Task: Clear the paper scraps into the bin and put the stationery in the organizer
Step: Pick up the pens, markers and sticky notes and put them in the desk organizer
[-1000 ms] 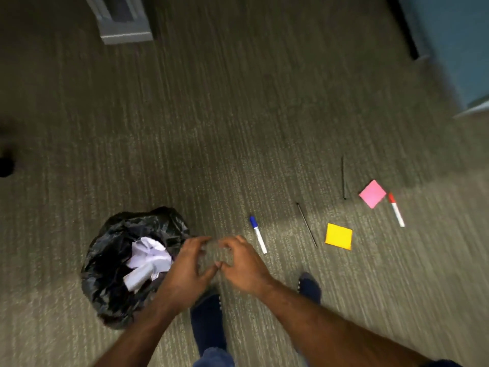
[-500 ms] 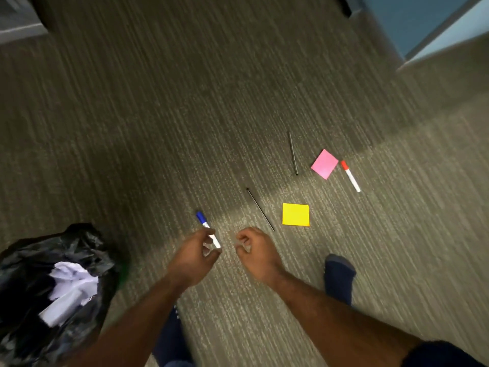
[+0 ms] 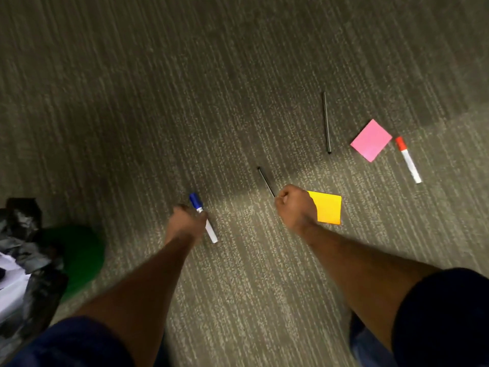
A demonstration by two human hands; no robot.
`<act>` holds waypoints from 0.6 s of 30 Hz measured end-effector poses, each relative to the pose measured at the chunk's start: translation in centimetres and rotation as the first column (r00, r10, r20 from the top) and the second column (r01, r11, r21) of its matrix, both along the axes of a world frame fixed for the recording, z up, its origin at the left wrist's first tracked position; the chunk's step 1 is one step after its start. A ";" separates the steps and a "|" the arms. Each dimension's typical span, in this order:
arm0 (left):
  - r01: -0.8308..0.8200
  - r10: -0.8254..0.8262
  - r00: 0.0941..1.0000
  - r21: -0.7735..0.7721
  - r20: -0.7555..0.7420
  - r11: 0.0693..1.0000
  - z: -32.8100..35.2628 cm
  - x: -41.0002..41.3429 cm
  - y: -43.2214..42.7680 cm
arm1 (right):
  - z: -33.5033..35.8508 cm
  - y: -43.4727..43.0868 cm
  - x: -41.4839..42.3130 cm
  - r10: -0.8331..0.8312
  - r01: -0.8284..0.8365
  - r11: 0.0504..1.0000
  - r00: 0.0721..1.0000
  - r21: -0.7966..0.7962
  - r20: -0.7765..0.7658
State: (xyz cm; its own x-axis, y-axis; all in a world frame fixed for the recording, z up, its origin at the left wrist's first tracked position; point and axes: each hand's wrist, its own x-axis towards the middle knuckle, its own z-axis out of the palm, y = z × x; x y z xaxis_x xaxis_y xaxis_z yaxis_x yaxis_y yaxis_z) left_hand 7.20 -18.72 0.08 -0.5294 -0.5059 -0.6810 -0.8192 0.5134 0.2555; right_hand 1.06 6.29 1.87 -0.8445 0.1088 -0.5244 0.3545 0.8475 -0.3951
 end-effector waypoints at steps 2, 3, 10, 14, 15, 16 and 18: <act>0.006 -0.007 1.000 -0.051 -0.024 0.999 -0.6 -0.7 0.2 | -1.2 0.0 -0.6 -0.016 0.016 1.000 1.000 -0.003 0.023; 0.045 -0.048 0.998 -0.080 -0.033 0.996 -0.8 -1.0 0.3 | -1.6 -0.1 -0.8 -0.017 0.017 1.000 1.000 0.005 0.023; 0.080 -0.071 0.969 0.030 -0.236 0.996 -0.1 -1.4 1.7 | -2.4 0.0 -0.7 -0.086 0.087 0.992 0.996 -0.091 0.011; -0.289 0.460 0.880 0.638 -0.117 0.714 2.0 -3.3 5.6 | -1.0 -1.2 0.3 -0.274 0.265 0.885 0.961 -0.384 0.034; -0.314 0.490 0.869 0.690 -0.067 0.652 2.3 -3.8 6.6 | -0.6 -1.5 0.6 -0.290 0.281 0.857 0.956 -0.432 0.047; -0.277 0.442 0.895 0.706 -0.057 0.652 2.7 -4.3 7.6 | -0.3 -1.7 0.9 -0.286 0.276 0.839 0.957 -0.468 0.052; -0.153 0.309 0.946 0.705 -0.098 0.692 3.0 -5.0 9.5 | 0.6 -2.0 1.3 -0.248 0.231 0.821 0.968 -0.522 0.038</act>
